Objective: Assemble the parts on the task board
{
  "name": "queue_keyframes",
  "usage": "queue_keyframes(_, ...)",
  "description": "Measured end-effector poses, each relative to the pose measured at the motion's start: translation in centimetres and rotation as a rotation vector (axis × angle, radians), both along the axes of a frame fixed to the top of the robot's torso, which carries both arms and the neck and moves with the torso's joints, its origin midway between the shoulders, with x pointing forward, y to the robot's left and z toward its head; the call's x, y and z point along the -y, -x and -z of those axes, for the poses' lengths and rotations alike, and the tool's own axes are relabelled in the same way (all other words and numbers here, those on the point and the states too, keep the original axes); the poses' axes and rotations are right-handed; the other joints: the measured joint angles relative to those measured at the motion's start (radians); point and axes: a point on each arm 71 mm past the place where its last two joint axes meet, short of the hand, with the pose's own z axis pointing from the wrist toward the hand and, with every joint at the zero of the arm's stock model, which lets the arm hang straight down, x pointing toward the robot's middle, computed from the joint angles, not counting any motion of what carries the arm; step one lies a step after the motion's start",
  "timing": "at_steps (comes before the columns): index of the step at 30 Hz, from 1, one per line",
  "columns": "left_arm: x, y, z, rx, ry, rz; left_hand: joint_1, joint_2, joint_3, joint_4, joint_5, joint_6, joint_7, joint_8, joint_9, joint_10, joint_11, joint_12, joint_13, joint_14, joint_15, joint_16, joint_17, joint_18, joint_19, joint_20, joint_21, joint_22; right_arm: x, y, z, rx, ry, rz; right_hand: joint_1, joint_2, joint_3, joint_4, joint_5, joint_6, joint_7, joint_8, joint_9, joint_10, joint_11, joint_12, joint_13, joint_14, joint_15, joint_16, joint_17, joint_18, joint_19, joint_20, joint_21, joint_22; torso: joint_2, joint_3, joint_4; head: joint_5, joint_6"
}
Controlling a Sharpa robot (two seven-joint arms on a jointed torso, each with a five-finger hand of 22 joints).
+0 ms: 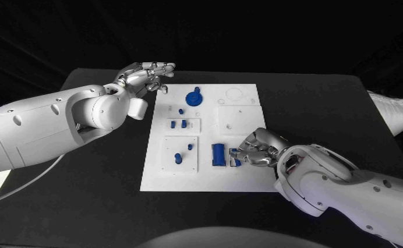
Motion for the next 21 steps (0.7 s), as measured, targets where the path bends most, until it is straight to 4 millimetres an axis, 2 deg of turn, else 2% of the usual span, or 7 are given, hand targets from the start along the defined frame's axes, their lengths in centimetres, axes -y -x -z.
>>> queue_keyframes(11, 0.03, 0.02, -0.01, 0.0, 0.0, 0.001, 0.0, 0.0, 0.0, 0.0, 0.0, 0.0, 0.0, 0.0, 0.0, 0.0, 0.0, 0.0, 0.0, 0.0, 0.0, 0.0, 0.0, 0.0, 0.0, 0.0, 0.0, 0.0, -0.38, -0.19, -0.07, 0.008, 0.013, 0.007, -0.006, -0.004, -0.006, 0.006, 0.0, 0.018, -0.011, 0.008, 0.001, 0.001, -0.006, 0.005, 0.0, -0.004, -0.004, 0.0, 0.0, 0.0, 0.0, 0.0, 0.0, 0.0, 0.001, -0.001, 0.0023, 0.0, 0.0)
queue_keyframes(16, 0.04, 0.02, 0.0, -0.001, 0.0, 0.002, 0.0, 0.0, 0.0, 0.0, 0.0, -0.004, 0.003, 0.0, 0.0, -0.007, 0.0, 0.0, -0.001, 0.0, 0.0, 0.0, -0.002, 0.0, 0.0, 0.0, 0.0, 0.0, -0.49, -0.17, -0.07, 0.013, 0.019, 0.005, -0.013, 0.002, -0.013, 0.007, 0.0, 0.023, -0.015, 0.008, 0.001, 0.001, -0.006, 0.01, 0.0, 0.0, -0.007, 0.0, 0.0, 0.0, 0.0, 0.0, 0.0, 0.0, 0.001, -0.0014, 0.0029, 0.001, 0.0)
queue_keyframes(20, 0.05, 0.02, 0.0, -0.001, 0.001, 0.002, 0.0, 0.0, 0.0, 0.0, 0.0, -0.004, 0.003, 0.0, 0.0, -0.007, 0.0, 0.0, -0.001, 0.0, 0.0, 0.0, -0.002, 0.0, 0.0, 0.0, 0.0, 0.0, -0.49, -0.2, -0.05, 0.015, 0.025, 0.003, -0.024, 0.0, -0.021, 0.016, -0.006, 0.03, -0.022, 0.012, 0.002, 0.001, -0.006, 0.01, 0.0, 0.0, -0.007, 0.0, 0.0, 0.0, -0.001, -0.006, 0.004, 0.0, 0.001, -0.0019, 0.003, 0.001, -0.002)
queue_keyframes(21, 0.05, 0.02, 0.0, -0.001, 0.001, 0.002, 0.0, 0.0, 0.0, 0.0, 0.0, -0.004, 0.003, 0.0, 0.0, -0.007, 0.0, 0.0, -0.001, 0.0, 0.0, 0.0, -0.002, 0.0, 0.0, 0.0, 0.0, 0.0, -0.48, -0.21, -0.03, 0.015, 0.028, 0.002, -0.03, -0.001, -0.024, 0.018, -0.008, 0.037, -0.029, 0.015, 0.003, 0.001, -0.006, 0.01, 0.0, 0.0, -0.007, 0.0, 0.0, 0.0, 0.0, -0.007, 0.004, 0.0, 0.001, -0.0018, 0.0031, 0.001, -0.002)
